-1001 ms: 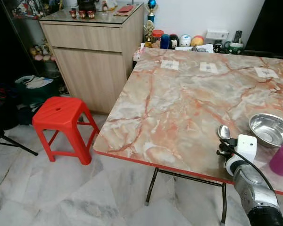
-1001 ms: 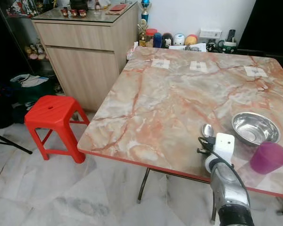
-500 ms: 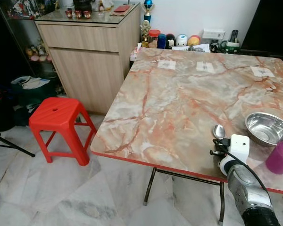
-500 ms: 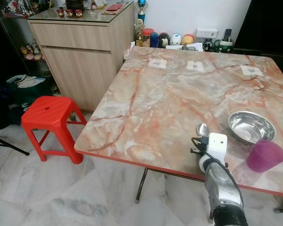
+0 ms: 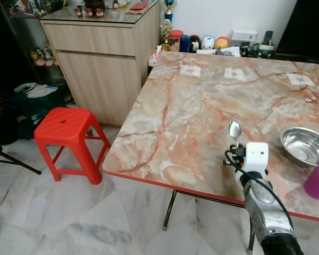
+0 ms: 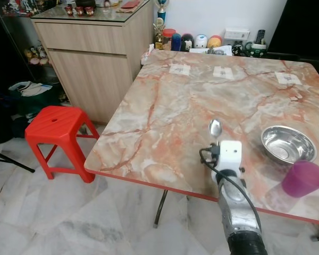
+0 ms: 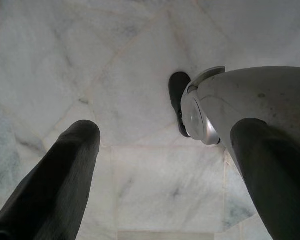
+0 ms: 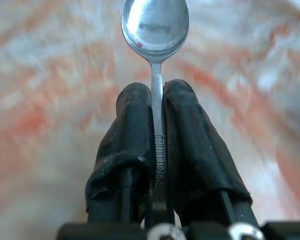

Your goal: Setting the table

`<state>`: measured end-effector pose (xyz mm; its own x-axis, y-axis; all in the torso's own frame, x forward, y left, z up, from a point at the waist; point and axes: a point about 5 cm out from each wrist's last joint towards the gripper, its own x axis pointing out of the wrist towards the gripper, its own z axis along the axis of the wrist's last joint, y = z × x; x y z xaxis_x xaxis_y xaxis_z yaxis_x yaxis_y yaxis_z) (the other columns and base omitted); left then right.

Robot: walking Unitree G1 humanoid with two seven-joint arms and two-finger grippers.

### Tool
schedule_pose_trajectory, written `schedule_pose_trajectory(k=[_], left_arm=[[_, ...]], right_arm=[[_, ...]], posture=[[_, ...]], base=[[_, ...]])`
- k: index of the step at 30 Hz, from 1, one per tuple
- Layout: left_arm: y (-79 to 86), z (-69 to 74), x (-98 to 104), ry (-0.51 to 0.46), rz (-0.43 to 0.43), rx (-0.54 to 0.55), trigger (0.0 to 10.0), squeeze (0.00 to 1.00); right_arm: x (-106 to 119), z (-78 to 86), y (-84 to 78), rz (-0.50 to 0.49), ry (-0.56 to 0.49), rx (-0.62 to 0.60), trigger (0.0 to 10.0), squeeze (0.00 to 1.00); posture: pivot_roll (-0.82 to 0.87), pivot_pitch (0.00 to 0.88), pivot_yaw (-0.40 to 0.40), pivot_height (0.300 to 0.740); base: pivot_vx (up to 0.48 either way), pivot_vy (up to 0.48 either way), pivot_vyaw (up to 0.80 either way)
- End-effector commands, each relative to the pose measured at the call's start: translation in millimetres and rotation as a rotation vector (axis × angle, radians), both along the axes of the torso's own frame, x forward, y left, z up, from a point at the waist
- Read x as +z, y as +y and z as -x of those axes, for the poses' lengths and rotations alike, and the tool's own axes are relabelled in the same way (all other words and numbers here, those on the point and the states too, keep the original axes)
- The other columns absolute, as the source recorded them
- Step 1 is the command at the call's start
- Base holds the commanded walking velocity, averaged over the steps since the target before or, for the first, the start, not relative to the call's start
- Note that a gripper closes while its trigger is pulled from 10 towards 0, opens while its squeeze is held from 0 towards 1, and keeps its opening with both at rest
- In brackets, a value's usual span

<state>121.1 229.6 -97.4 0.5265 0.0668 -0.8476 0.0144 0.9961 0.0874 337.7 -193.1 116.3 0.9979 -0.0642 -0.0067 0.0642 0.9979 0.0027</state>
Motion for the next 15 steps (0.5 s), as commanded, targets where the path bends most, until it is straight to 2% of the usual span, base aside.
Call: schedule_pose_trajectory(k=[1,5,9,15], left_arm=[[0.9,8.1,-3,0.04,-0.011,-0.016,10.0,0.0],[0.3,8.0,-3,0.04,-0.014,-0.016,10.0,0.0],[0.5,8.0,-3,0.04,-0.019,-0.016,10.0,0.0],[0.5,8.1,-3,0.04,-0.024,-0.016,10.0,0.0]], right_arm=[[11,-1.9,3.1,0.002,-0.06,0.002,10.0,0.0],[26,-2.6,12.5,0.059,-0.135,0.064,10.0,0.0],[32,-1.4,20.5,0.13,-0.153,0.128,10.0,0.0],[40,0.4,27.5,0.133,-0.199,0.151,10.0,0.0]], posture=[[0.03,0.088,0.01,0.74],[0.02,0.086,0.01,0.74],[0.02,0.086,0.01,0.74],[0.02,0.074,0.003,0.74]], base=[[0.0,0.0,0.0],[0.0,0.0,0.0],[0.0,0.0,0.0],[0.0,0.0,0.0]])
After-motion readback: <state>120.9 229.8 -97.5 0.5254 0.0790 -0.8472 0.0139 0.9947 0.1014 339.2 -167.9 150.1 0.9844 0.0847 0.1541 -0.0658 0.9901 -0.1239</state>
